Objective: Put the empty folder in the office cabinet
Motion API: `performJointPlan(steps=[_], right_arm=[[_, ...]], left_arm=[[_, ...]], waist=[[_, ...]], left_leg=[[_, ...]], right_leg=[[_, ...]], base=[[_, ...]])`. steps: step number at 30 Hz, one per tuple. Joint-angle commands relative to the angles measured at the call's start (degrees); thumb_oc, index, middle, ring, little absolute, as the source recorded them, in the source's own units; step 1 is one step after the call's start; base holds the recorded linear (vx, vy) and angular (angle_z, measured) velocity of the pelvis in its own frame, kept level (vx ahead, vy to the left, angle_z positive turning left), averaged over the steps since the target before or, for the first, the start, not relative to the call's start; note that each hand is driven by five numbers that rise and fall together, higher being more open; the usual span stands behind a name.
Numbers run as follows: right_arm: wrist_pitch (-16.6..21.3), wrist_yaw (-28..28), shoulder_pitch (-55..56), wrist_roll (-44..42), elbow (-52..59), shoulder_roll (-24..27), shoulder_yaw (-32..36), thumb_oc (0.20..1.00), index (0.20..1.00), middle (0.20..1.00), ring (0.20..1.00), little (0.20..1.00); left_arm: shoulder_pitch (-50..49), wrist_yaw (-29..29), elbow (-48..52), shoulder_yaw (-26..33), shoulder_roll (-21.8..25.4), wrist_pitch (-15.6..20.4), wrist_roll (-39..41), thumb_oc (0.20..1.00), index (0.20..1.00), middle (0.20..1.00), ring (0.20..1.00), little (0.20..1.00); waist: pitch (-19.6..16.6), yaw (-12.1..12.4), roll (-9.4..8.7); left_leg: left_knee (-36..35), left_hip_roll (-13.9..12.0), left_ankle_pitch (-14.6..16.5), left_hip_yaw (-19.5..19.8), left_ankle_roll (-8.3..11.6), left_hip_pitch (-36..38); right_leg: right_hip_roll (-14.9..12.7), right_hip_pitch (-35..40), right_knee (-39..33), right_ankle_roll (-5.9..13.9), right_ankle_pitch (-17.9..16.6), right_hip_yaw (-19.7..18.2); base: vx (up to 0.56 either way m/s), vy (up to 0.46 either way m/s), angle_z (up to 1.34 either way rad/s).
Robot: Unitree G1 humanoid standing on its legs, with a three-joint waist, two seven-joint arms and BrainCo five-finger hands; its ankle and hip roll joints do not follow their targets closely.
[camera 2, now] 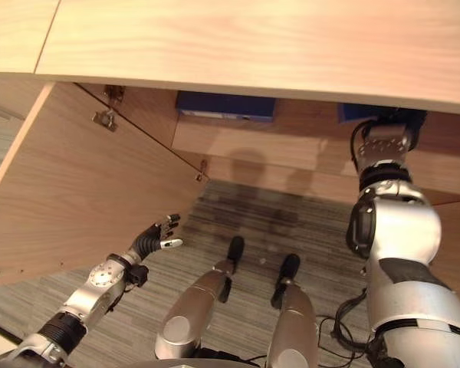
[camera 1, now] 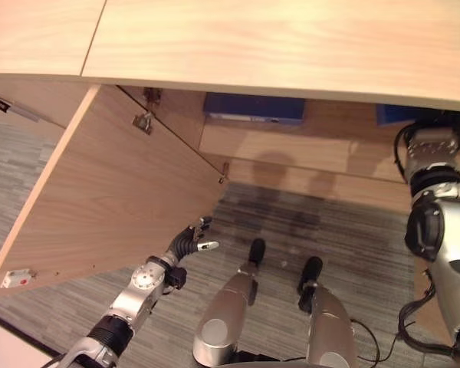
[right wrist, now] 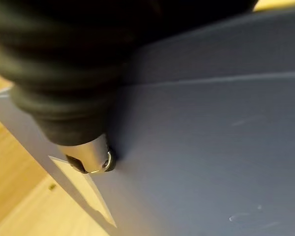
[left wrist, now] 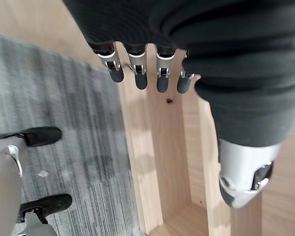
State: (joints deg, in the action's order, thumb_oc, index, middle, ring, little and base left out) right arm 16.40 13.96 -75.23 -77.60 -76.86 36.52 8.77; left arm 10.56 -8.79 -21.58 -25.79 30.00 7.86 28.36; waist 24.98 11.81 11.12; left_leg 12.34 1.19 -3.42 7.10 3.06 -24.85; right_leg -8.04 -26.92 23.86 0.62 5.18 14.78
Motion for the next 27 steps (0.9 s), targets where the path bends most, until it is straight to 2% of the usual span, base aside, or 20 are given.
performJointPlan(steps=[1,11,13,14,16,17,19,24,27], right_arm=[[2.2,-2.2,-1.3,0.2,3.7,4.7,-4.2,0.2,0.2,0.2,0.2,0.2],[4.2,-0.5,-7.7,-2.7,2.5,6.4,-6.2,0.2,0.2,0.2,0.2,0.2],[5.3,0.7,-11.2,-2.9,2.9,5.8,-7.9,0.2,0.2,0.2,0.2,0.2],[5.2,1.1,-12.6,-2.4,3.0,5.9,-9.0,0.2,0.2,0.2,0.2,0.2],[5.9,2.1,-15.8,-1.5,3.5,5.6,-11.1,0.2,0.2,0.2,0.2,0.2],[6.0,2.3,-16.0,-1.5,3.5,5.6,-11.2,0.2,0.2,0.2,0.2,0.2],[6.5,2.9,-19.3,-1.1,4.7,5.4,-13.8,0.2,0.2,0.2,0.2,0.2],[6.2,3.2,-20.0,-0.5,4.2,5.5,-15.4,0.2,0.2,0.2,0.2,0.2],[5.0,3.3,-18.5,-0.3,2.1,4.2,-14.6,0.2,0.2,0.2,0.2,0.2]], left_arm=[[-1.9,-1.4,1.5,-1.3,1.1,2.0,2.3,1.0,1.0,1.0,1.0,1.0],[-2.2,-0.9,3.3,-2.7,3.0,1.9,3.6,1.0,1.0,1.0,1.0,1.0],[-1.7,-0.5,3.8,-3.8,3.8,1.9,3.5,1.0,1.0,1.0,1.0,1.0],[-1.4,-0.5,4.1,-4.2,4.3,2.0,3.5,1.0,1.0,1.0,1.0,1.0],[-0.9,0.1,4.9,-5.0,5.0,2.4,3.7,1.0,1.0,1.0,1.0,1.0],[-0.9,0.1,4.9,-4.9,5.0,2.4,3.7,1.0,1.0,1.0,1.0,1.0],[-0.3,0.1,5.4,-5.9,5.2,2.4,3.8,1.0,1.0,1.0,1.0,1.0],[0.0,0.1,7.0,-6.5,5.7,2.6,4.5,1.0,1.0,1.0,1.0,1.0],[1.0,1.2,7.5,-6.9,6.0,2.8,4.8,1.0,1.0,1.0,1.0,1.0]], waist=[[-5.4,0.9,-1.11],[-6.2,1.5,-0.67],[-6.6,1.6,-0.61],[-6.1,1.6,-0.5],[-6.4,1.8,-0.34],[-6.3,1.8,-0.3],[-6.7,1.9,-0.49],[-6.9,2.2,-0.36],[-6.1,1.9,-0.28]], left_leg=[[6.7,-2.4,8.2,-3.5,1.67,-2.7],[10.4,-2.0,9.6,-3.5,1.07,-9.0],[12.3,-1.5,11.8,-2.8,0.82,-10.4],[13.0,-1.4,10.7,-3.1,0.58,-11.8],[14.6,-0.8,12.8,-2.6,0.53,-13.5],[14.6,-0.8,12.3,-2.7,0.5,-13.9],[16.9,-0.3,13.4,-2.8,0.32,-16.7],[18.9,0.1,14.1,-2.5,-0.09,-19.1],[23.5,0.5,15.7,-2.5,-0.67,-23.4]], right_leg=[[-0.2,-0.7,3.8,5.34,7.6,-2.3],[-0.8,-8.7,9.5,5.32,9.1,-3.5],[-0.9,-10.8,12.4,5.57,11.3,-4.3],[-1.3,-12.2,13.0,5.31,10.2,-3.9],[-1.5,-14.2,15.4,5.38,13.0,-4.8],[-1.6,-14.6,15.4,5.28,12.5,-4.7],[-2.1,-17.2,17.8,5.33,13.6,-5.2],[-2.4,-20.0,20.3,5.11,14.3,-5.6],[-2.6,-23.5,23.8,4.39,15.6,-6.2]], base=[[0.0,0.0,0.0],[0.01,-0.006,-0.05],[0.04,-0.013,0.0],[0.11,-0.022,0.05],[0.03,-0.002,0.05],[0.0,0.0,0.0],[0.0,0.012,0.02],[0.0,0.0,0.0],[-0.01,0.002,0.01]])
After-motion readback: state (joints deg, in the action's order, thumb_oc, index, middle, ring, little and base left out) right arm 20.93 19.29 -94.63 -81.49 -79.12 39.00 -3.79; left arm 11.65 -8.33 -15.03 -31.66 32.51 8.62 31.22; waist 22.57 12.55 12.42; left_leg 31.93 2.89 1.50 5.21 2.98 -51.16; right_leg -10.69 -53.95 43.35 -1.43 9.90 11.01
